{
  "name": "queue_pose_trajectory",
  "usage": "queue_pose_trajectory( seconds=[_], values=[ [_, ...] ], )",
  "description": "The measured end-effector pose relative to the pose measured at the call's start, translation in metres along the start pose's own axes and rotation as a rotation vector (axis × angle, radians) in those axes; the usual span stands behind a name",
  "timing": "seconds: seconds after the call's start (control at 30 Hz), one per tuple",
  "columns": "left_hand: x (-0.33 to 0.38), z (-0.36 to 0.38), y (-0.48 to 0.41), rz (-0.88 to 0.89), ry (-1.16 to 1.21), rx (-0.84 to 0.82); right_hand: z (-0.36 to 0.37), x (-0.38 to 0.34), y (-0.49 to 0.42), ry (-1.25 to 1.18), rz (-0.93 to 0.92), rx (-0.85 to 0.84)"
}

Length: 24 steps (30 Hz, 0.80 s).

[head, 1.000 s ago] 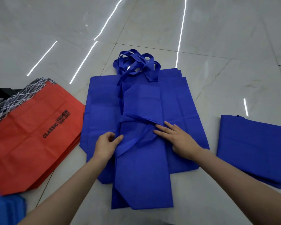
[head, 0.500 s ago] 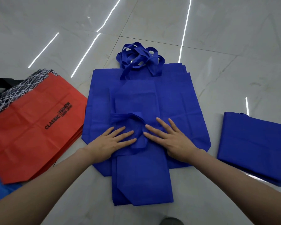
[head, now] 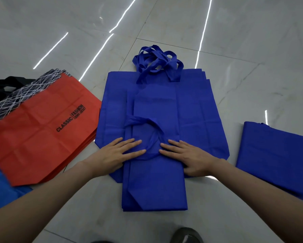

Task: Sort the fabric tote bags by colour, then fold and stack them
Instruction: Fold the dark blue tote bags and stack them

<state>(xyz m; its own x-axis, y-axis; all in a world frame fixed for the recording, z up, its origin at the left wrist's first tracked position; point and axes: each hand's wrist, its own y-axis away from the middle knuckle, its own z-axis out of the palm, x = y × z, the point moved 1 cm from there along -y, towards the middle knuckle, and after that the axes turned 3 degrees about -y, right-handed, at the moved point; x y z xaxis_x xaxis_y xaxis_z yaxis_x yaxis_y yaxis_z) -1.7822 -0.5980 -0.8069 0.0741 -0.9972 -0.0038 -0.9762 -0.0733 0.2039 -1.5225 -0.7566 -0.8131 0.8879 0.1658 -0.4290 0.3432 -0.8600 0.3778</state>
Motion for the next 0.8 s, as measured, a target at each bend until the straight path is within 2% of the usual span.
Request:
queue_pose_trajectory(
  seconds=[0.1,0.23,0.3,0.4,0.47,0.53,0.67,0.8],
  values=[
    [-0.007,0.003,-0.002,-0.144,0.328,-0.035,0.001,-0.006,0.0,-0.242,0.09,0.098],
    [-0.012,-0.004,-0.018,-0.594,1.025,0.11,-0.007,-0.017,0.0,-0.775,0.283,0.373],
    [-0.01,-0.013,-0.024,-0.651,1.175,0.255,-0.014,-0.023,-0.002,-1.02,0.35,0.566],
    [-0.009,-0.024,-0.03,-0.796,1.303,0.31,-0.018,-0.025,-0.014,-1.183,0.466,0.782],
    [-0.016,-0.02,-0.038,-0.882,1.322,0.386,-0.019,-0.022,-0.023,-1.174,0.553,0.868],
    [-0.018,-0.017,-0.045,-0.969,1.316,0.43,-0.025,-0.017,-0.033,-1.069,0.683,0.883],
    [-0.011,-0.014,-0.056,-1.085,1.147,0.458,-0.039,-0.005,-0.05,-0.748,0.913,0.781],
    [-0.012,-0.011,-0.065,-1.245,0.901,0.391,-0.043,0.0,-0.063,-0.625,1.022,0.672]
  ],
)
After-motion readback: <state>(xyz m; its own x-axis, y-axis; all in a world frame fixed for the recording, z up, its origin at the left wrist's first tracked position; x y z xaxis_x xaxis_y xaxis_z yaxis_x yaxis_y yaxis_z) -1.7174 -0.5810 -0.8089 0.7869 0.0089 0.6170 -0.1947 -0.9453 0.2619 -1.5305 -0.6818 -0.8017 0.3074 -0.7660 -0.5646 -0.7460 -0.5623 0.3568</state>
